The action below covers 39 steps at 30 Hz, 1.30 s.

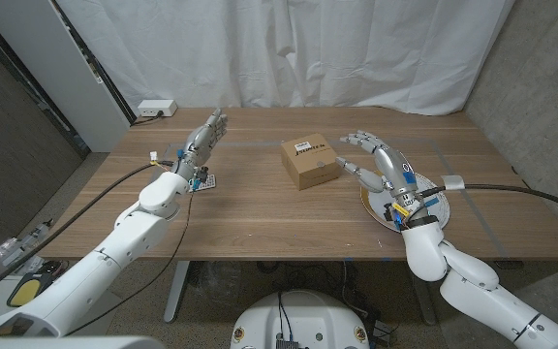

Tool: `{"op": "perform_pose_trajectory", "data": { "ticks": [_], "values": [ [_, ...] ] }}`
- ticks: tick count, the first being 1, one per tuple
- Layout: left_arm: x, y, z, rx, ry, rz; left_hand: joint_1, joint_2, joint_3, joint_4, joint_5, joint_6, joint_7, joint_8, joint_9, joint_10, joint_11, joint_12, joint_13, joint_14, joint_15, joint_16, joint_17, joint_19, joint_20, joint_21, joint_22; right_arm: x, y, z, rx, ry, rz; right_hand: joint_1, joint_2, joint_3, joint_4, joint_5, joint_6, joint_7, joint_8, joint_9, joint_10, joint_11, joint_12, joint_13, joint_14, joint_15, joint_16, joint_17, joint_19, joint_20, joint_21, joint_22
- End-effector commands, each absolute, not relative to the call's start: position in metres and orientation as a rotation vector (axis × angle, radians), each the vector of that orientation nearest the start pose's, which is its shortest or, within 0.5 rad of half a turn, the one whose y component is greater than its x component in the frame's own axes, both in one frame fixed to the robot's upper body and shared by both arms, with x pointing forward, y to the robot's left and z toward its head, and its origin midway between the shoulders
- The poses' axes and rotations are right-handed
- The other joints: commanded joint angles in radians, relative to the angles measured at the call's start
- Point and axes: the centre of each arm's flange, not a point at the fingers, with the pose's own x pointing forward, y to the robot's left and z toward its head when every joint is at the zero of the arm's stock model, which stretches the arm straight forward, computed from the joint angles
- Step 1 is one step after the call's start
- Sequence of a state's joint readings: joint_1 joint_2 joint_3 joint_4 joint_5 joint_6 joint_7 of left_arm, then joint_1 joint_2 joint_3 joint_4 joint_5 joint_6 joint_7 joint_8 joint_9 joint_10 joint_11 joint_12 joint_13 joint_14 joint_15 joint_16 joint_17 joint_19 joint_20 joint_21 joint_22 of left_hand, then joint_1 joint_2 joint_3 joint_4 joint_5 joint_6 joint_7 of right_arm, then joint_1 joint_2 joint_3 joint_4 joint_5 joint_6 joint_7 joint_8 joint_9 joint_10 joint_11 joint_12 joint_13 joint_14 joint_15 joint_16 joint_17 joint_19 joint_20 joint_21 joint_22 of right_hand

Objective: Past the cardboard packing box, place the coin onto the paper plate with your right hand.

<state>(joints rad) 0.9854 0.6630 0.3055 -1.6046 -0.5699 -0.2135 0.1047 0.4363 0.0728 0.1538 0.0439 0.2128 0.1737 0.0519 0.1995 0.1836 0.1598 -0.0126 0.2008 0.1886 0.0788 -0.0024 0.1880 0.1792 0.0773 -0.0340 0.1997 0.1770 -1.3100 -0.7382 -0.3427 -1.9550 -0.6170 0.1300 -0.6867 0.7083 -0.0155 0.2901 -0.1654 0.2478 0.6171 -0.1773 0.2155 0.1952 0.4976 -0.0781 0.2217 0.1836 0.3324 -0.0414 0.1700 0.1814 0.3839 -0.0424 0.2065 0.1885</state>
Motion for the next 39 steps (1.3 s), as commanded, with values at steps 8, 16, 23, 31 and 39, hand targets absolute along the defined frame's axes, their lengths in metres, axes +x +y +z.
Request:
{"op": "perform_pose_trajectory", "data": {
  "ticks": [8,16,23,31,39],
  "values": [
    [0.583,0.293,-0.022,0.116,-0.643,-0.097,0.003,0.005,-0.001,-0.002,0.0,-0.003,0.001,-0.003,0.004,-0.006,0.001,-0.002,0.001,-0.007,-0.001,-0.002,0.004,-0.006,-0.035,-0.001,0.003,0.481,-0.227,-0.06,-1.115,-1.12,-0.241,0.012,-0.01,0.001,0.013,0.015,0.009,-0.011,-0.003,0.003,-0.06,0.027,-0.02,0.004,-0.062,-0.046,-0.001,0.002,-0.065,-0.063,-0.019,0.003],
    [0.584,0.292,-0.024,0.114,-0.637,-0.095,0.006,0.006,-0.002,-0.003,0.0,0.004,0.004,0.0,0.004,0.006,0.011,0.003,0.001,0.012,0.0,0.004,0.004,0.012,-0.041,0.006,0.003,0.483,-0.227,-0.067,-1.106,-1.107,-0.265,0.03,-0.008,0.008,0.011,0.023,0.007,-0.025,-0.007,0.004,-0.099,0.03,-0.028,0.005,-0.111,-0.031,-0.005,0.001,-0.111,-0.06,-0.026,0.002],
    [0.586,0.292,-0.02,0.1,-0.647,-0.101,0.007,0.004,-0.004,-0.005,-0.001,0.011,0.003,0.002,0.004,0.013,0.01,0.005,0.001,0.02,-0.007,0.005,0.003,0.021,-0.05,0.009,0.002,0.484,-0.227,-0.066,-1.114,-1.112,-0.282,0.035,-0.01,0.009,0.013,0.029,0.012,-0.03,-0.008,0.004,-0.132,0.032,-0.032,0.005,-0.155,-0.017,-0.005,0.001,-0.146,-0.057,-0.028,0.001],
    [0.582,0.293,-0.019,0.115,-0.64,-0.064,0.007,0.004,-0.005,-0.005,-0.001,0.006,0.004,-0.001,0.004,0.004,0.017,0.001,0.001,0.011,-0.002,0.001,0.003,0.013,-0.048,0.005,0.002,0.487,-0.228,-0.064,-1.132,-1.124,-0.281,0.035,-0.01,0.009,0.016,0.032,0.014,-0.032,-0.008,0.004,-0.14,0.033,-0.031,0.005,-0.166,-0.013,-0.002,0.002,-0.158,-0.054,-0.027,0.001],
    [0.582,0.292,-0.015,0.133,-0.645,-0.071,0.007,0.002,-0.008,-0.005,-0.002,0.007,0.019,-0.001,0.004,0.003,0.034,-0.001,0.0,0.014,0.007,0.001,0.003,0.016,-0.046,0.005,0.002,0.485,-0.226,-0.069,-1.149,-1.132,-0.311,0.037,-0.008,0.01,0.017,0.034,0.004,-0.033,-0.013,0.004,-0.141,0.03,-0.028,0.006,-0.166,-0.014,0.003,0.002,-0.161,-0.054,-0.023,0.001]
  ]
}}
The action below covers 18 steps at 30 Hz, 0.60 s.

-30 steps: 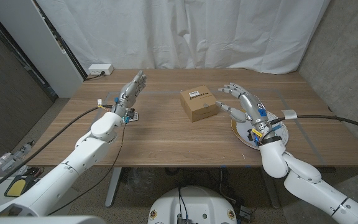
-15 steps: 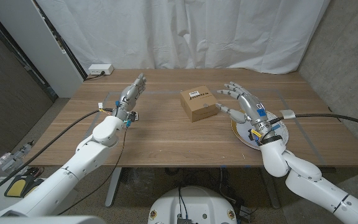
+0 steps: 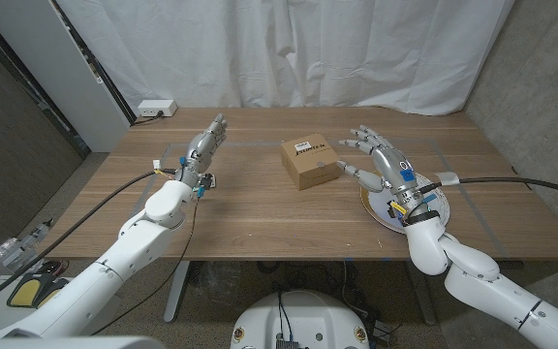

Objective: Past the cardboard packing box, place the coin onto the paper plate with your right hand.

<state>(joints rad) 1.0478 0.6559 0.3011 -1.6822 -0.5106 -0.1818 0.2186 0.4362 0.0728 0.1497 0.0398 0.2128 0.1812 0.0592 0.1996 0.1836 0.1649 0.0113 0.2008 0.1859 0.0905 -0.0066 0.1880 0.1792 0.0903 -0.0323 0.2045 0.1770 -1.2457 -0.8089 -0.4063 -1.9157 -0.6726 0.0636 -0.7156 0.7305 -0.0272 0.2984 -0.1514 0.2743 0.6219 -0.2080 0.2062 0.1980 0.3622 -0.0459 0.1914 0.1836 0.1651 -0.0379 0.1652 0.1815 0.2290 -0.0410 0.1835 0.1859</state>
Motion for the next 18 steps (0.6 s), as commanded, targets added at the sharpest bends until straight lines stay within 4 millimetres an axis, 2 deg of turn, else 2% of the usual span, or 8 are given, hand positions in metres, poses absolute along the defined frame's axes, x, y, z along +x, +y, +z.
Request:
{"op": "perform_pose_trajectory", "data": {
  "ticks": [1,9,18],
  "values": [
    [0.583,0.292,-0.015,0.133,-0.645,-0.075,0.007,0.001,-0.005,-0.001,-0.002,-0.001,0.013,-0.001,0.004,-0.003,0.01,-0.001,0.003,0.001,0.012,0.0,0.003,0.001,-0.046,0.0,0.002,0.485,-0.225,-0.07,-1.152,-1.13,-0.316,0.015,0.004,0.002,0.003,0.008,-0.001,-0.003,-0.003,0.001,-0.005,-0.002,0.003,0.006,0.001,-0.018,0.008,0.002,-0.006,-0.056,0.0,0.004],
    [0.587,0.296,-0.014,0.13,-0.65,-0.09,0.006,0.001,-0.007,-0.001,-0.002,-0.009,0.013,-0.005,0.004,-0.013,0.008,-0.005,0.003,-0.01,0.015,-0.004,0.003,-0.011,-0.04,-0.005,0.002,0.483,-0.216,-0.074,-1.195,-1.126,-0.338,0.022,0.006,0.005,0.002,0.011,0.006,-0.009,-0.001,0.002,-0.014,-0.006,0.003,0.006,-0.008,-0.016,0.008,0.002,-0.018,-0.053,0.0,0.004],
    [0.588,0.298,-0.012,0.125,-0.656,-0.105,0.005,0.001,-0.008,0.0,-0.002,-0.012,0.013,-0.005,0.004,-0.017,0.006,-0.006,0.003,-0.013,0.014,-0.004,0.004,-0.015,-0.039,-0.006,0.002,0.483,-0.208,-0.075,-1.237,-1.102,-0.347,0.05,0.011,0.015,-0.008,0.021,0.0,-0.012,-0.003,0.002,-0.028,-0.03,0.004,0.006,-0.018,-0.016,0.01,0.001,-0.031,-0.054,0.002,0.003]
  ]
}}
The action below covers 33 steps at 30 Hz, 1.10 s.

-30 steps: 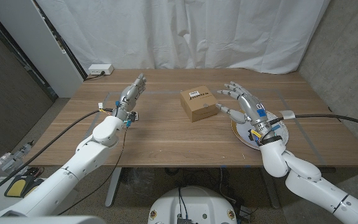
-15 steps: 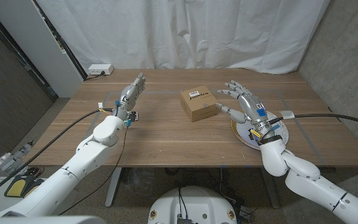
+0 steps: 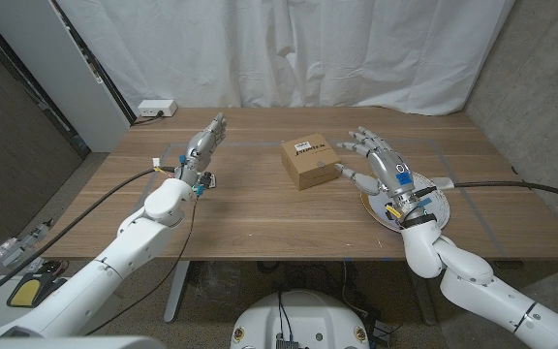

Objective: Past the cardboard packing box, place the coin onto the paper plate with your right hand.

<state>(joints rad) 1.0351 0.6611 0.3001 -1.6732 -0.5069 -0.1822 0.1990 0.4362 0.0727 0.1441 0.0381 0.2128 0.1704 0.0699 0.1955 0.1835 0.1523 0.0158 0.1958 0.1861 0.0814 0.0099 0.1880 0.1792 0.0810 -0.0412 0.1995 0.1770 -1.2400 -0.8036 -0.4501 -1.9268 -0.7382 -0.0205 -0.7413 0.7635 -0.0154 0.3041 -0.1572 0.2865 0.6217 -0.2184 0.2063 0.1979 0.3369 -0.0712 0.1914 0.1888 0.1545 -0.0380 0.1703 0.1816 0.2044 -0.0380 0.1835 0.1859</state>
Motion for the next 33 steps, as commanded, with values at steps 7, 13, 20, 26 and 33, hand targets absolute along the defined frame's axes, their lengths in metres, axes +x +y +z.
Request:
{"op": "perform_pose_trajectory", "data": {
  "ticks": [7,13,20,26,33],
  "values": [
    [0.589,0.295,-0.015,0.129,-0.649,-0.116,0.005,0.002,-0.004,0.002,-0.002,-0.001,0.001,-0.001,0.004,-0.007,0.0,-0.001,0.003,-0.008,-0.001,-0.005,0.004,-0.008,-0.028,-0.002,0.002,0.483,-0.207,-0.073,-1.268,-1.091,-0.345,0.038,0.002,0.016,-0.008,0.015,-0.001,-0.003,-0.003,0.003,-0.006,-0.011,0.006,0.001,-0.012,-0.019,0.006,0.0,-0.008,-0.058,0.005,0.003],
    [0.587,0.294,-0.02,0.132,-0.645,-0.118,0.004,0.001,-0.005,0.002,-0.002,-0.004,0.001,-0.002,0.004,-0.008,-0.003,-0.001,0.003,-0.009,-0.001,-0.005,0.004,-0.01,-0.028,-0.002,0.002,0.484,-0.205,-0.075,-1.288,-1.092,-0.339,0.066,0.004,0.023,-0.014,0.024,-0.001,-0.003,-0.003,0.004,-0.01,-0.022,0.008,0.002,-0.019,-0.02,0.006,-0.001,-0.011,-0.062,0.008,0.003],
    [0.587,0.294,-0.022,0.123,-0.637,-0.126,0.003,0.001,-0.006,0.002,-0.002,-0.005,-0.001,-0.002,0.004,-0.01,-0.001,-0.001,0.003,-0.011,-0.001,-0.005,0.004,-0.013,-0.026,-0.003,0.002,0.486,-0.199,-0.076,-1.328,-1.069,-0.347,0.117,0.003,0.034,-0.021,0.04,-0.006,-0.003,-0.003,0.005,-0.029,-0.035,0.007,0.002,-0.039,-0.024,0.004,-0.001,-0.03,-0.068,0.006,0.002],
    [0.586,0.295,-0.019,0.127,-0.644,-0.124,0.003,0.001,-0.007,0.003,-0.002,-0.006,-0.001,-0.002,0.004,-0.01,-0.003,0.0,0.003,-0.012,-0.001,-0.005,0.004,-0.014,-0.026,-0.003,0.002,0.488,-0.197,-0.076,-1.354,-1.067,-0.376,0.184,0.017,0.053,-0.022,0.056,-0.01,-0.004,-0.003,0.006,-0.04,-0.061,0.01,0.002,-0.049,-0.023,0.007,-0.002,-0.043,-0.068,0.009,0.002],
    [0.585,0.292,-0.02,0.128,-0.639,-0.135,0.002,0.002,-0.008,0.003,-0.002,-0.006,-0.002,-0.002,0.004,-0.01,-0.005,0.0,0.003,-0.013,-0.001,-0.004,0.004,-0.015,-0.025,-0.003,0.003,0.488,-0.198,-0.077,-1.37,-1.069,-0.381,0.214,0.014,0.057,-0.019,0.062,-0.011,-0.004,-0.002,0.007,-0.042,-0.069,0.013,0.002,-0.051,-0.023,0.009,-0.002,-0.047,-0.066,0.012,0.002]
  ]
}}
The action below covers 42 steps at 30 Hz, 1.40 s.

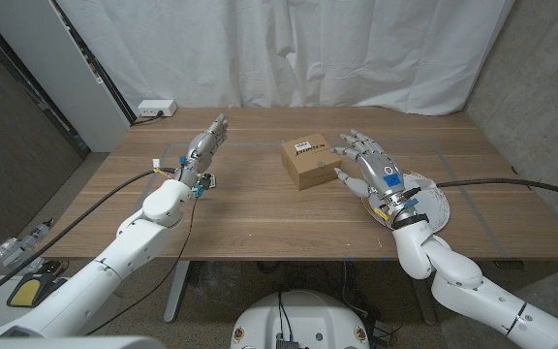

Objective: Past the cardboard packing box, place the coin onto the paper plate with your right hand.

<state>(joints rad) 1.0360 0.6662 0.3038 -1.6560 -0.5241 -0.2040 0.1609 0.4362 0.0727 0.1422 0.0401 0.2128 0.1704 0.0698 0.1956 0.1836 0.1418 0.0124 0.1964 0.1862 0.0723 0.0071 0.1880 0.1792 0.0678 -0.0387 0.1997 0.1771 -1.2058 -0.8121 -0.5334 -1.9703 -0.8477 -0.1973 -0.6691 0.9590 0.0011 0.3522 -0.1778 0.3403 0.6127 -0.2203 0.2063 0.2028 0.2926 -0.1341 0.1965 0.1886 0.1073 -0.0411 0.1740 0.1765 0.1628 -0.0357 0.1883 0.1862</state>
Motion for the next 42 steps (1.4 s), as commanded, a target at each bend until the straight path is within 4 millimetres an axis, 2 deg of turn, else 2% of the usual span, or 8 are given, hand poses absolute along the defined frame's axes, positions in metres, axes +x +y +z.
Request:
{"op": "perform_pose_trajectory", "data": {
  "ticks": [1,6,20,24,33,36,39,42],
  "values": [
    [0.585,0.292,-0.02,0.129,-0.639,-0.137,0.002,0.002,-0.006,0.001,-0.002,-0.006,-0.002,-0.002,0.004,0.002,0.001,0.0,0.003,-0.004,0.002,-0.004,0.004,-0.002,-0.027,-0.003,0.003,0.487,-0.198,-0.077,-1.37,-1.07,-0.385,0.019,-0.002,0.009,0.002,0.009,-0.002,-0.002,-0.002,0.003,0.003,-0.006,0.009,0.002,-0.003,-0.021,0.006,0.003,-0.006,-0.069,0.007,0.002],
    [0.584,0.29,-0.022,0.119,-0.645,-0.135,0.002,0.002,-0.007,0.001,-0.001,-0.006,-0.002,-0.001,0.004,0.002,-0.002,0.0,0.003,-0.005,0.002,-0.004,0.004,-0.003,-0.026,-0.003,0.003,0.491,-0.198,-0.082,-1.386,-1.056,-0.378,0.018,-0.005,0.006,0.007,0.009,0.002,-0.001,0.0,0.003,0.008,-0.001,0.011,0.002,0.002,-0.018,0.009,0.004,-0.004,-0.065,0.009,0.002],
    [0.585,0.289,-0.023,0.113,-0.642,-0.133,0.002,0.003,-0.008,0.001,-0.001,-0.005,-0.003,0.0,0.004,0.001,-0.003,0.001,0.003,-0.006,0.003,-0.003,0.004,-0.005,-0.022,-0.003,0.003,0.501,-0.19,-0.075,-1.364,-1.09,-0.342,-0.007,-0.017,-0.013,0.028,0.009,0.018,-0.001,0.006,0.004,0.016,0.002,0.017,0.002,0.013,-0.012,0.015,0.007,0.002,-0.057,0.015,0.003],
    [0.585,0.288,-0.024,0.112,-0.644,-0.135,0.002,0.003,-0.009,0.001,-0.001,-0.006,-0.004,-0.001,0.004,-0.001,-0.003,0.001,0.003,-0.006,0.003,-0.003,0.004,-0.005,-0.021,-0.003,0.003,0.503,-0.189,-0.075,-1.364,-1.088,-0.343,-0.042,-0.031,-0.037,0.048,0.011,0.042,0.0,0.015,0.006,0.03,0.003,0.024,0.002,0.027,-0.011,0.019,0.009,0.013,-0.054,0.02,0.003],
    [0.587,0.29,-0.023,0.105,-0.654,-0.138,0.002,0.004,-0.01,0.002,-0.001,-0.006,-0.004,0.0,0.004,0.0,-0.002,0.002,0.004,-0.006,0.004,-0.003,0.004,-0.006,-0.02,-0.002,0.003,0.506,-0.184,-0.08,-1.384,-1.084,-0.354,-0.057,-0.045,-0.055,0.055,0.017,0.081,-0.001,0.033,0.014,0.027,0.0,0.023,0.002,0.031,-0.008,0.018,0.009,0.013,-0.051,0.02,0.003],
    [0.59,0.291,-0.022,0.114,-0.658,-0.144,0.002,0.004,-0.01,0.002,-0.001,-0.004,-0.004,0.0,0.004,0.0,-0.001,0.002,0.004,-0.006,0.004,-0.002,0.004,-0.007,-0.019,-0.002,0.003,0.508,-0.182,-0.08,-1.385,-1.081,-0.365,-0.058,-0.052,-0.062,0.053,0.021,0.094,-0.001,0.04,0.019,0.028,0.009,0.024,0.003,0.036,-0.01,0.019,0.009,0.02,-0.051,0.023,0.003],
    [0.59,0.292,-0.024,0.101,-0.658,-0.143,0.002,0.004,-0.011,0.002,-0.001,-0.004,-0.005,0.0,0.004,-0.001,-0.002,0.001,0.004,-0.006,0.004,-0.002,0.004,-0.007,-0.019,-0.002,0.003,0.512,-0.178,-0.079,-1.38,-1.068,-0.36,-0.06,-0.059,-0.071,0.054,0.027,0.106,-0.002,0.05,0.029,0.022,0.039,0.023,0.005,0.04,-0.008,0.019,0.01,0.021,-0.052,0.023,0.004],
    [0.59,0.294,-0.027,0.098,-0.648,-0.139,0.002,0.004,-0.011,0.002,-0.001,-0.003,-0.005,0.001,0.004,0.0,-0.001,0.002,0.004,-0.007,0.004,-0.002,0.004,-0.008,-0.019,-0.002,0.003,0.515,-0.176,-0.078,-1.382,-1.081,-0.345,-0.059,-0.061,-0.074,0.054,0.031,0.101,-0.001,0.052,0.034,0.012,0.051,0.02,0.006,0.043,-0.011,0.02,0.012,0.021,-0.05,0.023,0.004]
  ]
}}
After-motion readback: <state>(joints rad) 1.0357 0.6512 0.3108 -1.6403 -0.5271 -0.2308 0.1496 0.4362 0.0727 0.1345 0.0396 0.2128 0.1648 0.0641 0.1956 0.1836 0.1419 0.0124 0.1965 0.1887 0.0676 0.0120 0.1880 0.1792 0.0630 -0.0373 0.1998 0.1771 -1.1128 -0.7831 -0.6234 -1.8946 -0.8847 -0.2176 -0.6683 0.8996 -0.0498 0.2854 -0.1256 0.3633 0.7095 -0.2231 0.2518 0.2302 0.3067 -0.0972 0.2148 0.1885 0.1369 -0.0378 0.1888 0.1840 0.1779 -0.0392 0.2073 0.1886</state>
